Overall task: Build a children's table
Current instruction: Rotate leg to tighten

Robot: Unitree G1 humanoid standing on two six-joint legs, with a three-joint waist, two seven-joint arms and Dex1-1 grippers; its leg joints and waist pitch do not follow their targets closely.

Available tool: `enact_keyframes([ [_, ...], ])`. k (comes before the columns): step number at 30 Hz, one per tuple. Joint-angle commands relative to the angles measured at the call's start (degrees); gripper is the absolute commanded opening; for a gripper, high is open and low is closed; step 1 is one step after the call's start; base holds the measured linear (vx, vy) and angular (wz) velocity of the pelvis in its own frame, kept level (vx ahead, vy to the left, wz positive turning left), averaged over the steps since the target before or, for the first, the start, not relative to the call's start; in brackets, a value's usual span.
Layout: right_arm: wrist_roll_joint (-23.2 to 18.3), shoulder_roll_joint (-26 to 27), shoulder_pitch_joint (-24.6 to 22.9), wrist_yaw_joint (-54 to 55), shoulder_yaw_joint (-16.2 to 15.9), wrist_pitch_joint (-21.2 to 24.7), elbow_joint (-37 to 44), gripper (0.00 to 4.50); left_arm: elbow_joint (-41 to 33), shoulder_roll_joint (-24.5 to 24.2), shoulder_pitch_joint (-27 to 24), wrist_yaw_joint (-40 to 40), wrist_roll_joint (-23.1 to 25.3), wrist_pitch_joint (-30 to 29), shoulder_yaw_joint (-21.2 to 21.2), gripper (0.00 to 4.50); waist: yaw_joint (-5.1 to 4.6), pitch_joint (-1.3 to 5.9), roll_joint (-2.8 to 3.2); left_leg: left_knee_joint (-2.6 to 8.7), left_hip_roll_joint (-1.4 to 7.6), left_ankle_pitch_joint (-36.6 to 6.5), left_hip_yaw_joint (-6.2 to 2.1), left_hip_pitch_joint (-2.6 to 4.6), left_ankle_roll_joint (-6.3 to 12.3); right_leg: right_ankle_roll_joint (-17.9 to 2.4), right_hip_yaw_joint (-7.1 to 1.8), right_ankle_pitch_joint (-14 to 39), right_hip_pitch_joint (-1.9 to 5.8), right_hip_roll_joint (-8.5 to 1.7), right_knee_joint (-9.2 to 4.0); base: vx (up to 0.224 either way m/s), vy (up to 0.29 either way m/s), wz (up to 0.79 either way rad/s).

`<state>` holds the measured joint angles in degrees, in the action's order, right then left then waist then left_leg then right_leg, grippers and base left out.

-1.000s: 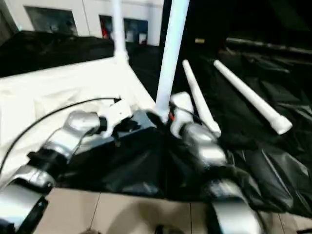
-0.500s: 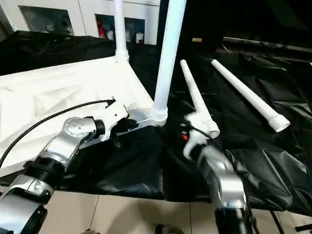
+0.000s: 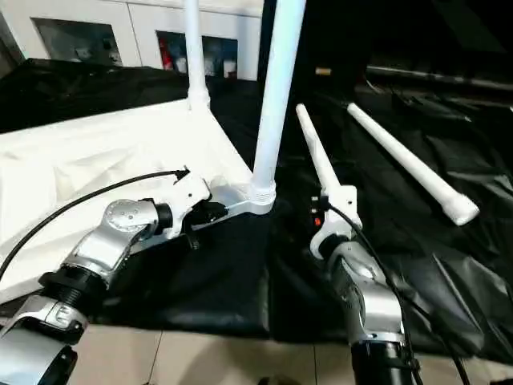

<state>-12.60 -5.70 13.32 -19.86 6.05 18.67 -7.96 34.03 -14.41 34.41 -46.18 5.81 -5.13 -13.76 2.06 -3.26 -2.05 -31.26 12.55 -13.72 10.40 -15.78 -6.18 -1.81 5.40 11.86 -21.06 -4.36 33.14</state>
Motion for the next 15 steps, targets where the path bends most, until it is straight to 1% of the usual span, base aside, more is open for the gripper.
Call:
enact_keyframes([
  [1, 0.8, -0.9, 0.4, -0.2, -0.8, 1.2, -0.5, 4.25, -1.2, 0.2, 0.0, 0.2, -1.3, 0.2, 0.7, 0.0, 0.28, 4.41, 0.04, 2.72, -1.29, -7.8, 1.11, -0.96, 8.26, -19.5, -3.3, 6.6, 6.13, -2.05, -2.37, 0.078, 0.016, 0.02],
  [2, 0.9, -1.3, 0.5, -0.8, -1.4, 1.7, -0.5, 4.25, -1.1, 0.2, 0.0, 0.1, -1.3, 0.2, 0.7, 0.0, 0.39, 4.6, 0.03, 2.41, -1.65, -6.3, 1.12, -1.11, 8.97, -20.2, -3.45, 4.2, 6.7, -1.95, -2.14, 0.075, 0.021, 0.12],
  [3, 1.4, -1.6, 0.5, -1.0, -2.0, 1.6, -0.3, 4.25, -1.1, 0.2, 0.0, 0.1, -1.3, 0.2, 0.7, 0.0, 1.26, 4.67, -1.45, 0.17, -3.62, -2.9, -0.63, -7.31, 14.68, -16.9, -1.97, 2.5, 10.38, -3.26, -2.84, 0.075, 0.021, 0.12],
  [4, 2.1, -2.0, 0.4, -1.1, -2.7, 1.3, -0.1, 4.25, -1.2, 0.1, 0.0, 0.1, -1.3, 0.2, 0.7, 0.0, 0.89, 5.59, 0.06, -1.14, -3.58, 2.7, -1.72, -7.59, 20.78, -14.3, -0.59, 1.4, 10.22, -5.29, -3.07, 0.057, 0.041, 0.36],
  [5, 2.7, -2.1, 0.3, -0.9, -3.1, 0.9, 0.0, 4.25, -1.1, 0.1, 0.0, 0.1, -1.3, 0.1, 0.7, 0.0, 0.43, 5.11, 1.07, -1.65, -3.54, 8.5, -2.9, -7.76, 24.27, -11.7, 1.78, 4.0, 9.59, -4.4, -3.26, 0.062, 0.052, 0.6],
  [6, 2.2, -1.1, 0.4, 0.6, -2.0, 0.3, -0.1, 4.25, -1.2, 0.0, 0.0, 0.0, -1.2, 0.0, 0.7, 0.0, -1.52, 5.06, 1.92, -1.25, -2.15, 12.8, -4.25, -3.59, 25.49, -11.1, 2.93, 6.0, 6.77, -2.3, -1.95, 0.062, 0.052, 0.6],
  [7, 2.2, -1.1, 0.4, 0.6, -2.0, 0.3, -0.1, 4.25, -1.2, 0.0, 0.0, 0.0, -1.2, 0.0, 0.7, 0.0, -2.15, 4.87, 2.01, -0.78, -1.03, 15.3, -6.11, -1.23, 27.49, -10.8, 3.57, 6.2, 5.11, -1.12, -0.58, 0.135, -0.02, 0.51],
  [8, 1.8, -0.6, 0.5, 1.2, -1.4, 0.2, -0.3, 4.25, -1.3, 0.0, -0.1, -0.1, -1.2, 0.0, 0.6, 0.0, -3.66, 4.77, 2.24, -0.4, 0.47, 16.6, -9.19, 3.11, 31.92, -9.5, 3.51, 7.5, 1.85, -0.38, 1.28, 0.153, -0.062, 0.26],
  [9, 1.3, -0.4, 0.7, 2.1, -0.7, 0.4, -0.8, 4.25, -1.4, -0.1, -0.2, -0.2, -1.2, -0.1, 0.6, 0.0, -4.82, 4.78, 2.49, -0.18, 3.16, 16.6, -10.07, 7.02, 31.34, -8.5, 2.34, 9.3, -1.56, -0.8, 2.94, 0.153, -0.062, 0.26],
  [10, 1.2, -0.5, 0.9, 2.2, -0.6, 0.3, -1.0, 4.25, -1.5, -0.1, -0.2, -0.2, -1.3, -0.1, 0.6, 0.0, -5.24, 4.6, 1.75, 0.52, 5.19, 16.7, -11.56, 8.1, 31.96, -6.5, 1.29, 9.4, -3.16, -1.69, 4.72, 0.106, -0.061, 0.09],
  [11, 1.2, -0.6, 1.0, 2.3, -0.6, 0.2, -1.3, 4.25, -1.6, -0.2, -0.3, -0.3, -1.3, -0.2, 0.5, 0.0, -4.83, 3.56, -0.12, 0.87, 3.61, 11.5, -9.65, 6.78, 29.74, -4.2, -2.19, 3.2, -3.54, -3.89, 4.09, 0.087, -0.103, -0.06],
  [12, 1.2, -0.8, 1.0, 2.2, -0.7, 0.2, -1.3, 4.25, -1.6, -0.2, -0.3, -0.3, -1.2, -0.2, 0.5, 0.0, -3.95, 3.56, -1.29, -0.7, -0.03, 8.0, -6.91, 3.25, 25.88, -5.6, -3.8, -0.1, 0.09, -5.01, 1.38, 0.087, -0.103, -0.06],
  [13, 1.1, -0.9, 0.9, 2.1, -0.8, 0.1, -1.2, 4.25, -1.6, -0.2, -0.3, -0.4, -1.2, -0.2, 0.5, 0.0, -0.48, 3.62, -2.81, -6.83, -7.34, -1.9, -2.67, -4.17, 20.04, -10.7, -10.55, 4.1, 9.3, -6.61, -3.03, 0.088, -0.08, 0.06],
  [14, 1.3, -1.1, 0.6, 1.6, -1.2, 0.1, -0.9, 4.25, -1.6, -0.3, -0.3, -0.6, -1.1, -0.2, 0.4, 0.0, 1.14, 4.93, -2.31, -10.88, -5.76, -2.4, -3.98, -7.5, 12.93, -15.2, -12.63, 3.5, 12.42, -8.72, -2.91, 0.111, -0.04, 0.17],
  [15, 1.3, -1.1, 0.6, 1.6, -1.2, 0.1, -0.9, 4.25, -1.6, -0.3, -0.3, -0.6, -1.1, -0.2, 0.4, 0.0, 1.4, 4.59, -2.52, -11.32, -5.36, -0.6, -4.28, -8.92, 10.43, -16.1, -12.12, -1.3, 12.62, -8.28, -2.59, 0.111, -0.04, 0.17],
])
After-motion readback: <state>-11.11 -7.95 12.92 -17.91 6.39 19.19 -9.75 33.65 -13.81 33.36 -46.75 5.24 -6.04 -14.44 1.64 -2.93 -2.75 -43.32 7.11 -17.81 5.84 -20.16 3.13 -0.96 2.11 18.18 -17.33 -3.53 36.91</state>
